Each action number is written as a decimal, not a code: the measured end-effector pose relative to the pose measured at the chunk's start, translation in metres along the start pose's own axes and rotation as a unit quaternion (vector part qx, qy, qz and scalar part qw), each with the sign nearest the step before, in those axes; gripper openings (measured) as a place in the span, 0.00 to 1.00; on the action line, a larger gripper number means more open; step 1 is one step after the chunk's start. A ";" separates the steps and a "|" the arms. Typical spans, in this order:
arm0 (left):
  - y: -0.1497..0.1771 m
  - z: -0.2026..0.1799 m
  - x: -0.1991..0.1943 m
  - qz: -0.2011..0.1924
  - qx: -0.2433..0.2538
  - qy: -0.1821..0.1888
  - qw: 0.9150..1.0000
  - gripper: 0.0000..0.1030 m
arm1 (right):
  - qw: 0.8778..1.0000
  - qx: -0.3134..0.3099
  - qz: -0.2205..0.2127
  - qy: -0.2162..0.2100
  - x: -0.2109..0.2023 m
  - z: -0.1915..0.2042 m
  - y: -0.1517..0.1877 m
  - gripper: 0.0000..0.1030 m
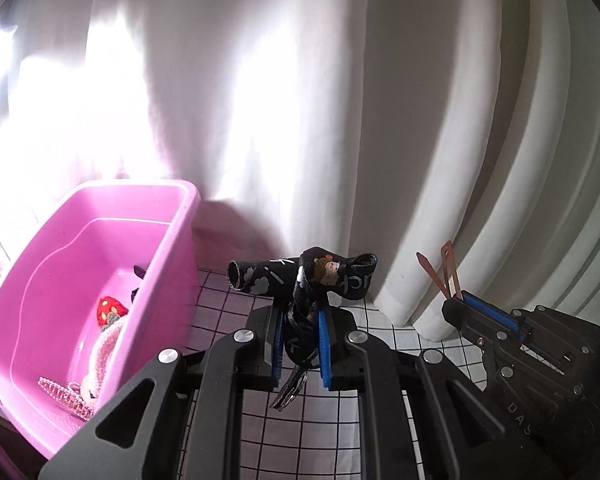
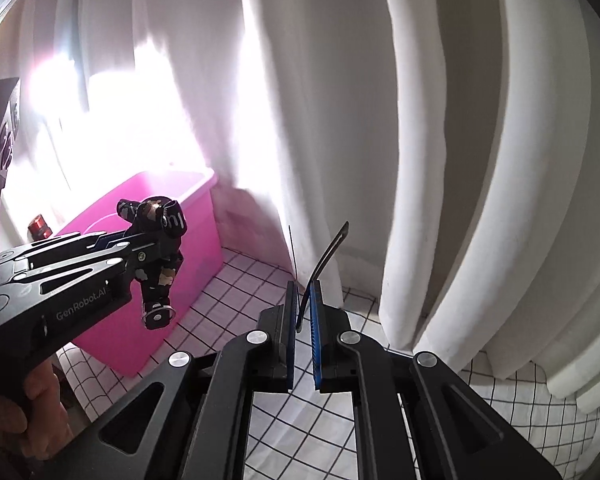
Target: Organize jewelry
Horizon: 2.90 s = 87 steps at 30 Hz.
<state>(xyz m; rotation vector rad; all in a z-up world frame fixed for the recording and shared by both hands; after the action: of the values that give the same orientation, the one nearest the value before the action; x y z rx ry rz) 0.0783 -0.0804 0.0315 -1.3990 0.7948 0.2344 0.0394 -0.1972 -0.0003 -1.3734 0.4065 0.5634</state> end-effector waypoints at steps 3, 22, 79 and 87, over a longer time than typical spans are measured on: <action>-0.012 0.015 -0.015 -0.015 -0.012 -0.014 1.000 0.13 | 1.000 -0.014 -0.011 -0.019 -0.003 0.017 -0.014 0.06; 0.011 0.201 -0.059 -0.007 -0.134 -0.195 0.972 0.13 | 0.976 -0.134 0.014 -0.174 0.049 0.186 -0.067 0.06; 0.047 0.251 -0.045 0.096 -0.201 -0.280 0.934 0.89 | 0.986 -0.102 0.086 -0.104 0.097 0.199 -0.054 0.62; 0.047 0.248 -0.050 0.094 -0.204 -0.281 0.933 0.89 | 0.986 -0.101 0.083 -0.104 0.088 0.194 -0.053 0.62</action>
<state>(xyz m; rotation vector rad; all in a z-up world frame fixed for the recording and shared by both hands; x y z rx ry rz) 0.1029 0.1749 0.0168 -1.5291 0.4062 0.9498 0.1311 0.0014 0.0220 -1.4636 0.3005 0.8973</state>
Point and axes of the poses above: each gripper's, at about its wrist camera, not at the fingertips, and x roughly the way its jaws point, z to its left, y to its underside, the point moved 4 cm from there along x, roughly the way its jaws point, and after that the axes turned 5 degrees about x, right-handed, at the moved point
